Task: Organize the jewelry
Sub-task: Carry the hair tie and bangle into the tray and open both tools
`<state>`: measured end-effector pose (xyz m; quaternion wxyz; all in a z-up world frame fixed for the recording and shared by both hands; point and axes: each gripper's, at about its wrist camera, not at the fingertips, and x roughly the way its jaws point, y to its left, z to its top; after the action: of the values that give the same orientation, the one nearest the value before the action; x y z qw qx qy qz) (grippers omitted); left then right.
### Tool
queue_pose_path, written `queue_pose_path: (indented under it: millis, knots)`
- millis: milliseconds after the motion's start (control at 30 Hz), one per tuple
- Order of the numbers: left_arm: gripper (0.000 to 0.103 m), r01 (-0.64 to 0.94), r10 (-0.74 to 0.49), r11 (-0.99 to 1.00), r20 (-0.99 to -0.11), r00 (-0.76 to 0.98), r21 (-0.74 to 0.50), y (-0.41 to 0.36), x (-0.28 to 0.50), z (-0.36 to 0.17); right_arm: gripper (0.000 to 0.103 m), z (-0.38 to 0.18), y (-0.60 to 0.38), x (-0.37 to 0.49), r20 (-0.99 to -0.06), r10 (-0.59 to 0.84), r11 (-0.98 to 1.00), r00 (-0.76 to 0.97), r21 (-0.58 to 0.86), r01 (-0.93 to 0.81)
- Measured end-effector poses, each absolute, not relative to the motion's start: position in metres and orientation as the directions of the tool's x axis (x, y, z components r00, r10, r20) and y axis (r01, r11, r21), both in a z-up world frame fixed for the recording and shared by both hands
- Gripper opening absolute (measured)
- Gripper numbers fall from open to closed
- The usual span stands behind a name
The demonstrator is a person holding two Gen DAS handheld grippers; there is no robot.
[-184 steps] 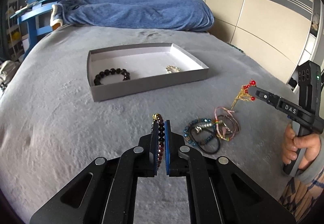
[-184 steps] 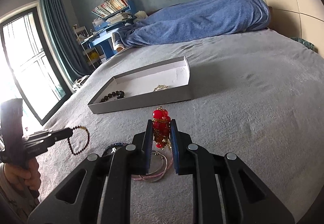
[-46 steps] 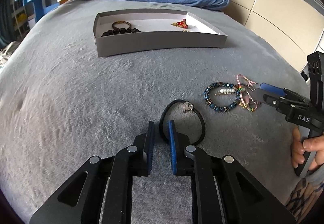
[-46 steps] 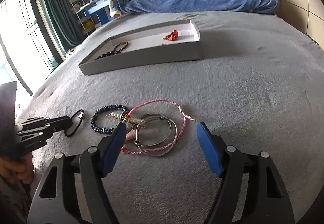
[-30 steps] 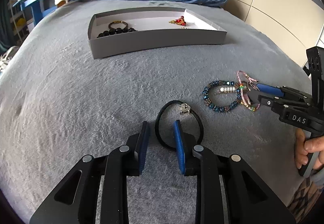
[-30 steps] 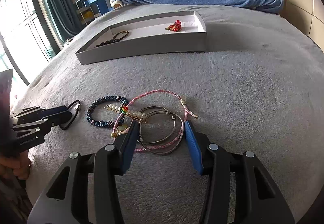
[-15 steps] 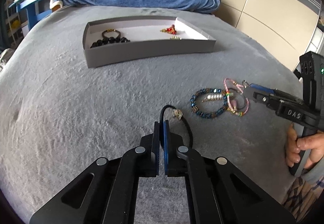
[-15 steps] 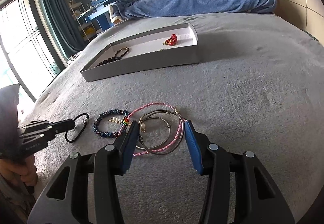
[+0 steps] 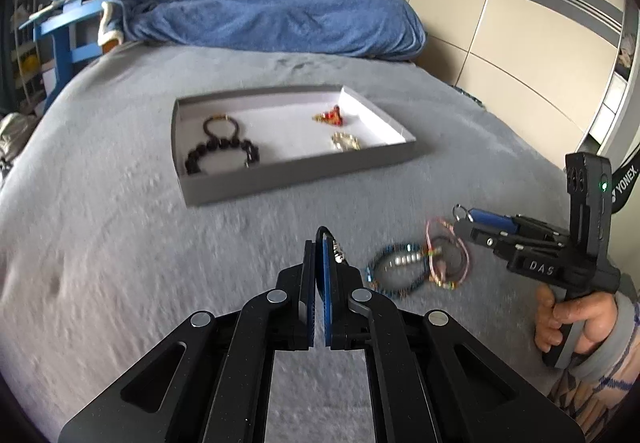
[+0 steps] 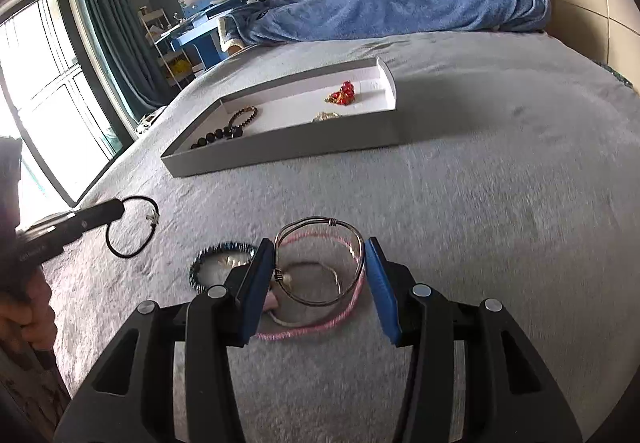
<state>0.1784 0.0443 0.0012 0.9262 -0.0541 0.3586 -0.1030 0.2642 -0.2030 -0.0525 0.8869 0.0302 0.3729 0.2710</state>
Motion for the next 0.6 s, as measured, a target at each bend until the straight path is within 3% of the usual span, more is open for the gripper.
queue_pose_path:
  millis: [600]
  knots:
    - [0.004,0.132,-0.192,0.981,-0.605,0.773,-0.142,0.058,0.273,0.044,0.047,0.004,-0.136,0.363,-0.622,0.516,0.823,0.590,0.168,-0.543]
